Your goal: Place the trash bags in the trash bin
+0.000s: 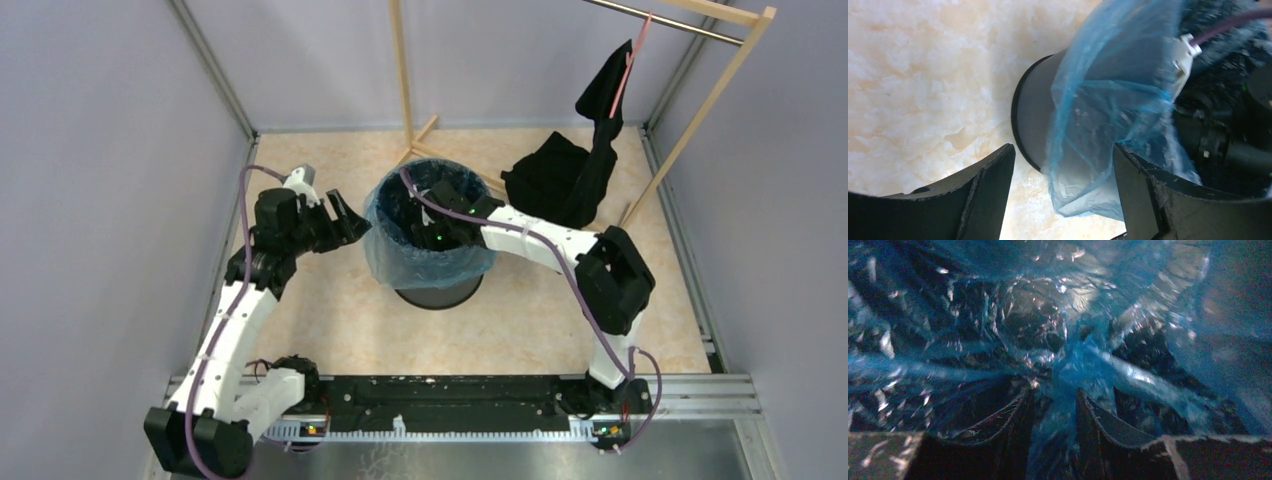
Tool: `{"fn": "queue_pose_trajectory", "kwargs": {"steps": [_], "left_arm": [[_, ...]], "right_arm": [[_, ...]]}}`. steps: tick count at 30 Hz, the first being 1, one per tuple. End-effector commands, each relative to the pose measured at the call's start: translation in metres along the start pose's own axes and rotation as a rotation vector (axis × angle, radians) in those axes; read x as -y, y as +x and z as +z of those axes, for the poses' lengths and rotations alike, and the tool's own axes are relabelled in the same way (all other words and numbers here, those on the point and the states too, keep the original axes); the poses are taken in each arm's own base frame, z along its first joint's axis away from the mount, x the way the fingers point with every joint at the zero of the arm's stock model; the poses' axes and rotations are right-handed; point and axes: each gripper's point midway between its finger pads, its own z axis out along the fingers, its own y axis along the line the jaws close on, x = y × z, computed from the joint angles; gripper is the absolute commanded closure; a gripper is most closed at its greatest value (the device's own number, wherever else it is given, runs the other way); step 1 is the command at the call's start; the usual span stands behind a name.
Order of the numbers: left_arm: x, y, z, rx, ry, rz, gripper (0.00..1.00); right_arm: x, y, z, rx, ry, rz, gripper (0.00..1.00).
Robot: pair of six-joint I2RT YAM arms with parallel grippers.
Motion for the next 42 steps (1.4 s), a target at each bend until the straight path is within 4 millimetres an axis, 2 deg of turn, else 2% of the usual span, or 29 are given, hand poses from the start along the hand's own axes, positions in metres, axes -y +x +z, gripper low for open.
{"fn": "queue_pose_trajectory", "kwargs": {"steps": [1, 4, 9, 12, 16, 21, 27, 30, 31, 33, 37, 42], "left_arm": [[-0.003, -0.015, 0.015, 0.029, 0.031, -0.012, 0.21], [-0.01, -0.015, 0.025, 0.001, 0.061, -0.058, 0.22], [0.002, 0.008, 0.047, -0.113, 0.252, -0.102, 0.29], [0.002, 0.025, 0.055, -0.201, 0.296, -0.118, 0.39], [-0.004, 0.043, 0.059, -0.248, 0.314, -0.151, 0.52], [-0.016, 0.066, 0.065, -0.298, 0.301, -0.183, 0.76], [-0.03, 0.091, 0.068, -0.362, 0.274, -0.194, 0.83], [-0.035, 0.089, 0.067, -0.361, 0.226, -0.187, 0.81], [-0.036, 0.086, 0.065, -0.35, 0.208, -0.18, 0.77], [-0.037, 0.076, 0.059, -0.31, 0.166, -0.154, 0.62], [-0.035, 0.049, 0.04, -0.205, 0.087, -0.082, 0.39], [-0.031, 0.023, 0.011, -0.062, 0.024, -0.006, 0.26]], "right_arm": [[-0.034, -0.017, -0.008, 0.115, -0.178, 0.063, 0.61], [-0.035, -0.011, -0.001, 0.113, -0.193, 0.075, 0.54], [-0.038, -0.002, 0.018, 0.066, -0.228, 0.081, 0.5], [-0.045, -0.004, 0.022, 0.06, -0.238, 0.07, 0.47], [-0.043, -0.007, 0.026, 0.051, -0.189, 0.045, 0.45], [-0.043, -0.006, 0.033, 0.035, -0.135, 0.013, 0.41], [-0.039, -0.002, 0.044, 0.018, -0.07, -0.007, 0.38], [-0.043, -0.001, 0.047, 0.001, -0.068, -0.018, 0.37], [-0.044, -0.004, 0.045, 0.003, -0.062, -0.024, 0.37], [-0.044, -0.014, 0.035, 0.03, -0.043, -0.035, 0.37], [-0.043, -0.038, -0.005, 0.123, -0.009, -0.052, 0.36], [-0.048, -0.063, -0.064, 0.238, -0.009, -0.058, 0.32]]}}
